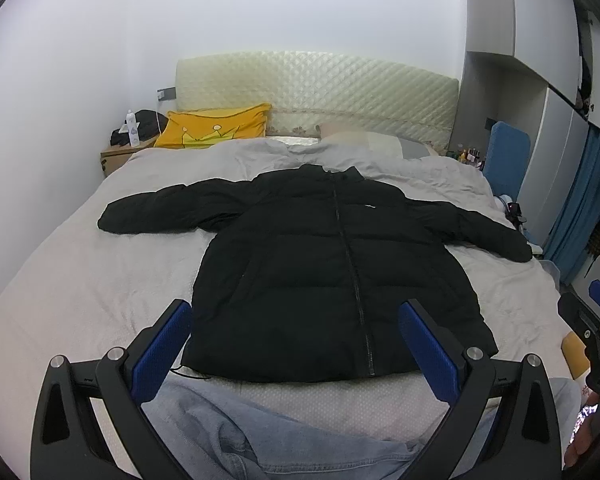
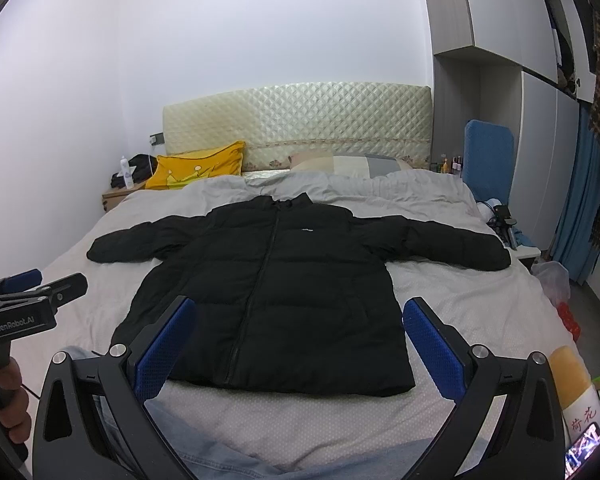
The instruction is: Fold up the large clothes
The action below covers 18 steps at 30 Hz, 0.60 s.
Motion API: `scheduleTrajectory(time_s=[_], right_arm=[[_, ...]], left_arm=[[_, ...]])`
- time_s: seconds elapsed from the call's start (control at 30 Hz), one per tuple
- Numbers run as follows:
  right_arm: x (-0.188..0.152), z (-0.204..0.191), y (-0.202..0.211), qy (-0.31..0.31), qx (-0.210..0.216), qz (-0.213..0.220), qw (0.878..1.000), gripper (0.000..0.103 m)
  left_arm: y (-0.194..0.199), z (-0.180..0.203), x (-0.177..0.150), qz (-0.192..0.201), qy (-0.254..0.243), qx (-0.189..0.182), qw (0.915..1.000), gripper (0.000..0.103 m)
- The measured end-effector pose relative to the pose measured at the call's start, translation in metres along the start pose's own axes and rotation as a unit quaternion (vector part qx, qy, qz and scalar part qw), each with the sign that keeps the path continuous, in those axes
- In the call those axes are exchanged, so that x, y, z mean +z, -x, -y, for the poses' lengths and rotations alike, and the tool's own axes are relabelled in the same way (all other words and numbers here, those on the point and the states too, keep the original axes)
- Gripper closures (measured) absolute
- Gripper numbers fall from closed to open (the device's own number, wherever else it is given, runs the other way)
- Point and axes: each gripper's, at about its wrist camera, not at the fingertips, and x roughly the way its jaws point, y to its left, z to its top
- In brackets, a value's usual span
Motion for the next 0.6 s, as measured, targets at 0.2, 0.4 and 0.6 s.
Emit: scheduleTrajectory(time_s=[0.2, 0.4, 0.6], right_arm=[[0.0000, 0.0022, -0.0009, 0.001, 0.000, -0.001, 1.000, 0.000], [0.0016, -0.0006, -0.0021, 0.000, -0.005, -0.003, 1.000, 0.000], [-0.0009, -0.0033, -0.0007, -0.002, -0.006, -0.002, 1.000, 0.000]], left_arm=[[0.0011, 0.0009, 0.0000, 0.000, 0.000, 0.000, 1.0000, 0.000], [-0.0017, 0.0015, -0.0017, -0.003, 0.001, -0.002, 1.0000, 0.000], [-0.0032, 0.0012, -0.0037, -0.008, 0.003, 0.001, 1.0000, 0.000]])
